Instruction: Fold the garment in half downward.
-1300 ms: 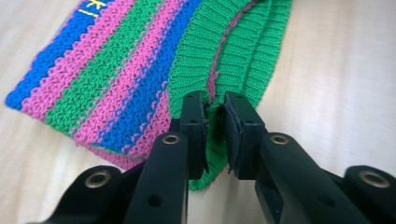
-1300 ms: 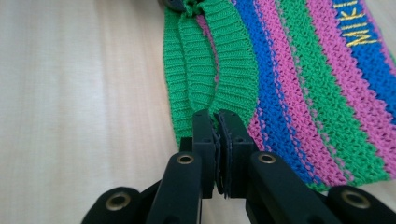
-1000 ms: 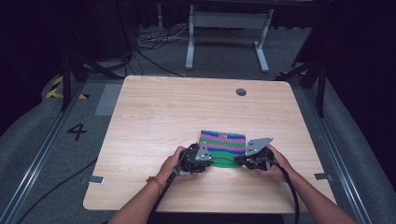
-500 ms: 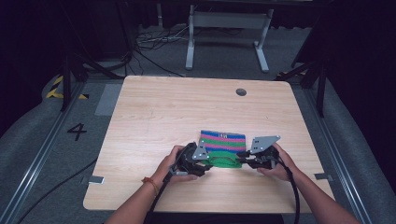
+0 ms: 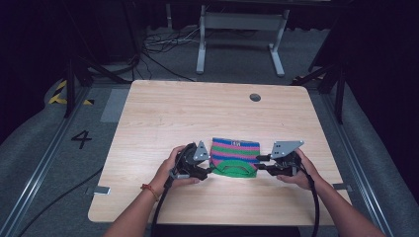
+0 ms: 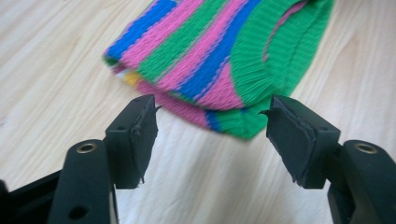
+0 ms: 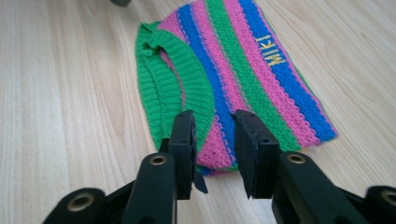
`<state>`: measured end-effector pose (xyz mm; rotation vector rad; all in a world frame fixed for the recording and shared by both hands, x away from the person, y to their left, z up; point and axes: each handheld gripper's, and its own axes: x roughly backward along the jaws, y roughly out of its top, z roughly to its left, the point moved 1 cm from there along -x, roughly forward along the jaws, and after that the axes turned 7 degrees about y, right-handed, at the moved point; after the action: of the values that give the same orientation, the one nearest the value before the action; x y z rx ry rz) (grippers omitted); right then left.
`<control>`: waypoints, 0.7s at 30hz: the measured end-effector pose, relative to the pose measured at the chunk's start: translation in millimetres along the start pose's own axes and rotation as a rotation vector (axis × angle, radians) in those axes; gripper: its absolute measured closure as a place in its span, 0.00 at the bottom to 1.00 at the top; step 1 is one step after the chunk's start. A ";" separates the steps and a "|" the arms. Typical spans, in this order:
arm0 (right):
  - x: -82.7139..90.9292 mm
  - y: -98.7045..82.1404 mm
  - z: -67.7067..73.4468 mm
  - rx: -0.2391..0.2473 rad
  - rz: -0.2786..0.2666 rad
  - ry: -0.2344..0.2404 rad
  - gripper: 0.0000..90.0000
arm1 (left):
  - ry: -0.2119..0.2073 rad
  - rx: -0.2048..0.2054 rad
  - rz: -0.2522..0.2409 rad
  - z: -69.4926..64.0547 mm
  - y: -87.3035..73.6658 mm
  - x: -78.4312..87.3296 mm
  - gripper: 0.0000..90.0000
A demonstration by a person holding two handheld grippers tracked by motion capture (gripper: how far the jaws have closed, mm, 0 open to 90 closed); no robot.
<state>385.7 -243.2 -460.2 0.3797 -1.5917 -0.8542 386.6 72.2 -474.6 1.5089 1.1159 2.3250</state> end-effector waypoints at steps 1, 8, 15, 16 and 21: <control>1.9 -0.5 -1.7 -0.016 0.000 -0.012 0.70 | 0.000 -0.004 0.012 0.3 -0.9 0.6 0.37; 14.9 -13.3 -5.6 -0.057 0.014 -0.086 0.54 | 0.022 0.007 0.063 7.8 -21.6 15.9 0.31; 33.5 -36.0 -6.8 -0.106 0.015 -0.164 0.42 | 0.057 0.057 0.066 18.5 -49.9 37.0 0.29; 35.8 -39.6 -7.1 -0.110 0.011 -0.170 0.40 | 0.064 0.064 0.071 19.2 -53.9 39.5 0.29; 43.6 -53.7 -6.3 -0.137 0.018 -0.188 0.36 | 0.095 0.068 0.100 21.4 -68.8 48.0 0.26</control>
<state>370.4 -310.6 -467.1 0.1915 -1.6944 -1.0030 363.9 155.5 -480.3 1.5256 1.1788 2.4724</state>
